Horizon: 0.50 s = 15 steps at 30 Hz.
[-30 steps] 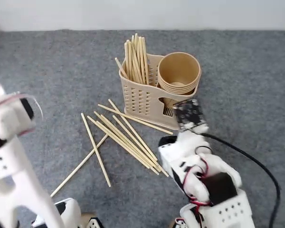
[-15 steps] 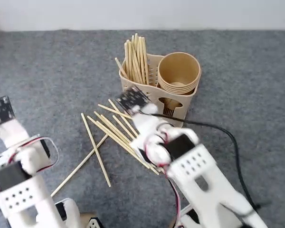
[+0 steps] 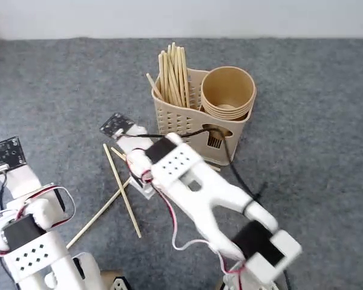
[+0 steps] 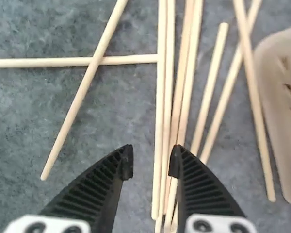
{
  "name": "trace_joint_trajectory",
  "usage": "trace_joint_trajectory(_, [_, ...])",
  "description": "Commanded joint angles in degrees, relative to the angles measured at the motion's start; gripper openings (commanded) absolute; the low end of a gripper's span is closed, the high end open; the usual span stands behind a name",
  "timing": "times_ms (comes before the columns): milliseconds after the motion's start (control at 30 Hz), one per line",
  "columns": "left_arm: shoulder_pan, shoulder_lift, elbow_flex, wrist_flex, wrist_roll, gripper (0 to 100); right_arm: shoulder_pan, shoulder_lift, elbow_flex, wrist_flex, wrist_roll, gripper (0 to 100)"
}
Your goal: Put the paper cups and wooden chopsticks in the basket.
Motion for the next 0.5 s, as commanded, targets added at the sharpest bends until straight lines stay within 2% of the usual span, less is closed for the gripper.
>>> trace_joint_trajectory(0, [-0.26,-1.23,0.57,-1.85,-0.35,2,-1.27,4.97,-6.95,0.31,0.62,14.3])
trace_joint_trajectory(267, [-0.35,-1.41,1.45,-1.67,-0.35,2,0.66,17.19,-15.82,0.40,0.97,14.2])
trace_joint_trajectory(467, [-0.35,-1.41,1.45,-1.67,-0.35,2,3.21,22.29,-17.85,0.22,7.74,14.1])
